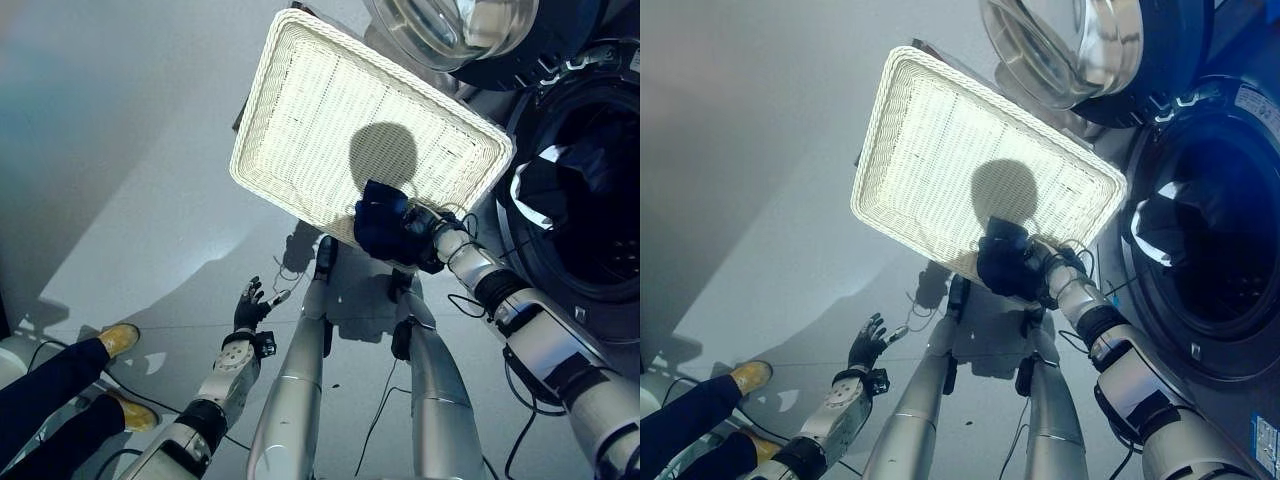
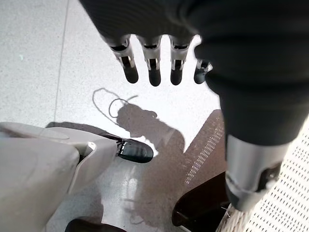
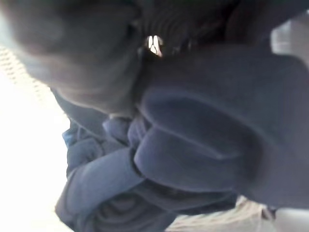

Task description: Put the clothes into the washing machine.

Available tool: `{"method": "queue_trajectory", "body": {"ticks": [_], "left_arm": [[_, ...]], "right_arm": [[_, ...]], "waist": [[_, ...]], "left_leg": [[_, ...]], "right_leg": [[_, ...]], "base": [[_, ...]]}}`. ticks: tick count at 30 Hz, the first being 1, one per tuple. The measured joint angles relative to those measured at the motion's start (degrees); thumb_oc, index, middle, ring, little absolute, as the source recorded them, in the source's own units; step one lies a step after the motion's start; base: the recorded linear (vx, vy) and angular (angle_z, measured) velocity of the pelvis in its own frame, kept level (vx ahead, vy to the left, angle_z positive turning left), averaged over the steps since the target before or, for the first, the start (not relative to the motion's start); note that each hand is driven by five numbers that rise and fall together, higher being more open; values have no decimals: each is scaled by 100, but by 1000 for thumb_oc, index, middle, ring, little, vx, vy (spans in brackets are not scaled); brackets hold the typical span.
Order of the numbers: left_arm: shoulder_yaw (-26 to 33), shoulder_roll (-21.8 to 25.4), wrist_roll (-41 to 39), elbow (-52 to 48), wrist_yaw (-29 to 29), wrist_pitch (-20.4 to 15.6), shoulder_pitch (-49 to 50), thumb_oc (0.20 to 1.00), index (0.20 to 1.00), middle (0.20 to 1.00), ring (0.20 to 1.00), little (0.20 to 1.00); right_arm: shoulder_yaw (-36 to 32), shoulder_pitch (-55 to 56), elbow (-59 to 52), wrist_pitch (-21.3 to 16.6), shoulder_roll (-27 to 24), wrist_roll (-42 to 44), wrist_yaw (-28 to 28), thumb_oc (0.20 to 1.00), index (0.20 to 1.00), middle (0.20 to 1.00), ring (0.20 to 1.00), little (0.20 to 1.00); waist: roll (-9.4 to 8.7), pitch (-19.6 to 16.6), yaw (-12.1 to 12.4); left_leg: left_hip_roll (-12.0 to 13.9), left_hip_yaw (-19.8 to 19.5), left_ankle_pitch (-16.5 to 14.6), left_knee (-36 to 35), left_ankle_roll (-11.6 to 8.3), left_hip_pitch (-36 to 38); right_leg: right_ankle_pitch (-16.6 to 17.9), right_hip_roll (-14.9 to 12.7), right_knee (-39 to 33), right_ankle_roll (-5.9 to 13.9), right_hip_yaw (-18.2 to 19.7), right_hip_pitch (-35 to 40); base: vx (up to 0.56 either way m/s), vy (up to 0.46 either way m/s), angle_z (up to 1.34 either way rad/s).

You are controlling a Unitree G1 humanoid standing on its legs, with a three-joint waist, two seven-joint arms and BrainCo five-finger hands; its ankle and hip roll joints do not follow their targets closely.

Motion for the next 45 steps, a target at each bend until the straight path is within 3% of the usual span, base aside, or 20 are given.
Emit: {"method": "queue_trajectory", "body": {"ticks": [5,6,7,8,9,15,33,39,45], "left_arm": [[7,-7,1,99,-1,-5,0,1000,1000,1000,1000,1000],[7,-8,1,140,-5,-8,-4,1000,1000,1000,1000,1000],[7,-8,1,140,-5,-8,-4,1000,1000,1000,1000,1000],[5,-9,1,189,-4,-6,-3,1000,1000,1000,1000,1000],[4,-10,1,190,-5,-6,-3,1000,1000,1000,1000,1000],[-2,-26,3,179,-10,-25,0,1000,1000,1000,1000,1000],[0,-89,3,168,16,-59,0,1000,1000,1000,1000,1000],[0,-113,3,161,10,-63,1,1000,1000,1000,1000,1000],[-7,-115,2,77,7,-71,1,1000,1000,1000,1000,1000]], "right_arm": [[-444,106,-7,-1,39,949,47,200,200,200,200,200],[-598,129,-2,4,44,1164,152,520,520,520,520,520],[-598,129,-2,4,44,1164,152,520,520,520,520,520],[-673,161,9,32,46,1363,258,887,887,887,887,887],[-686,182,10,43,44,1418,290,1000,1000,1000,1000,1000],[-800,319,63,95,87,1751,644,1000,1000,1000,1000,1000],[-657,308,-289,267,91,1585,683,1000,1000,1000,1000,1000],[-109,171,-382,389,-5,214,836,1000,1000,1000,1000,1000],[521,-214,-434,740,-32,-1288,1357,1000,1000,1000,1000,1000]], "waist": [[1,2,-3],[1,3,-3],[1,3,-3],[1,3,-15],[1,3,-13],[8,6,-61],[26,16,-52],[26,16,-7],[26,16,34]], "left_leg": [[-6,139,2,12,5,84],[-6,185,1,42,7,91],[-6,185,1,42,7,91],[-16,203,-1,48,8,126],[-17,205,-5,49,5,144],[-16,315,-20,87,3,186],[-9,317,-42,73,3,51],[-5,258,-40,74,1,-4],[1,106,-15,42,-11,-160]], "right_leg": [[-3,-6,95,-3,124,-18],[-2,-7,104,-4,158,-21],[-2,-7,104,-4,158,-21],[-2,-8,141,-4,205,-19],[-3,-7,150,-4,219,-16],[1,-9,256,-8,311,-44],[-7,2,230,-17,307,-161],[-8,3,200,-18,255,-171],[-11,4,140,-22,106,-243]], "base": [[22,19,-9],[22,21,-10],[23,38,-11],[21,37,-6],[31,51,-9],[11,32,-4],[0,5,0],[-3,2,2],[-7,2,9]]}}
